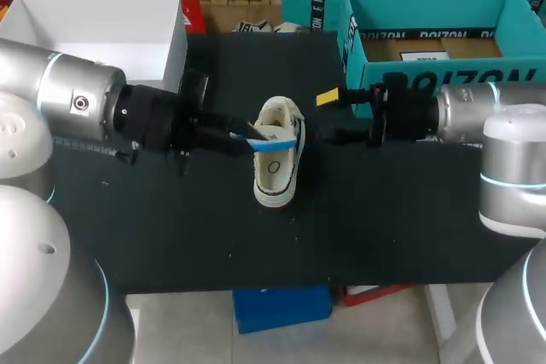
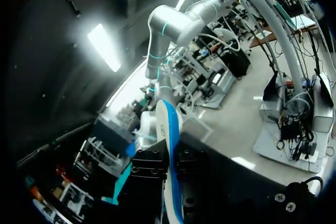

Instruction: Take the shoe out of the shoebox, open the shoe tongue, remove and reinsert the insole, then place the shoe into the shoebox

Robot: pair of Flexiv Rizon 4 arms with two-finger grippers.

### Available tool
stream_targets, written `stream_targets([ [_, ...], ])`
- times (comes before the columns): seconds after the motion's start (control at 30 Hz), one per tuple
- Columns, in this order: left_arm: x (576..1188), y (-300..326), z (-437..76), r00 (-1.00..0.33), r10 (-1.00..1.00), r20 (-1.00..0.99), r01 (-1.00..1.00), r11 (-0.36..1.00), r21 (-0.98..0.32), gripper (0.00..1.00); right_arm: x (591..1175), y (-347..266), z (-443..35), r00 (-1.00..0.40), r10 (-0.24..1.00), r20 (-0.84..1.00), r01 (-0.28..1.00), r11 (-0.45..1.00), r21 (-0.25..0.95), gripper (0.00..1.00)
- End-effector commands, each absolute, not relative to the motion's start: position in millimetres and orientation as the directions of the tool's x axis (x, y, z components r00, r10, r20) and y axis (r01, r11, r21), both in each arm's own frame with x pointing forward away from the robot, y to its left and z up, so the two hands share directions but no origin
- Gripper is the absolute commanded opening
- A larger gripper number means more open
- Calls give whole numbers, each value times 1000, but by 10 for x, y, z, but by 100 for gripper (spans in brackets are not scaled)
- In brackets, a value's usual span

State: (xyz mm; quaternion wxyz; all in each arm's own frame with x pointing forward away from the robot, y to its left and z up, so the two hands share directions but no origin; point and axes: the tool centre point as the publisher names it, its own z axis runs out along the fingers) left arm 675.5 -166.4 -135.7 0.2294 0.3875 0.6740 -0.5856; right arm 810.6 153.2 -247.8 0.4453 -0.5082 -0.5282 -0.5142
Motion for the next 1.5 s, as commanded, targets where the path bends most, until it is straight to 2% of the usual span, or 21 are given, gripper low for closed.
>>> stream_targets([
  [0.03,6708,-1656,-1243,-146,383,-912,988,6,-156,0,8105,1548,-2485,-86,80,993,995,-48,90,100],
  [0.87,6708,-1656,-1243,-146,383,-912,988,6,-156,0,8105,1548,-2485,-86,80,993,995,-48,90,100],
  [0.97,6535,-1739,-1379,-81,375,-923,996,-4,-89,0,8105,1548,-2485,-86,80,993,995,-48,90,100],
  [1.23,6303,-1760,-1808,-38,308,-951,999,-13,-45,0,8105,1548,-2485,-86,80,993,995,-48,90,100],
  [1.5,6218,-1708,-2097,84,313,-946,996,1,88,0,8105,1548,-2485,-86,80,993,995,-48,90,100],
])
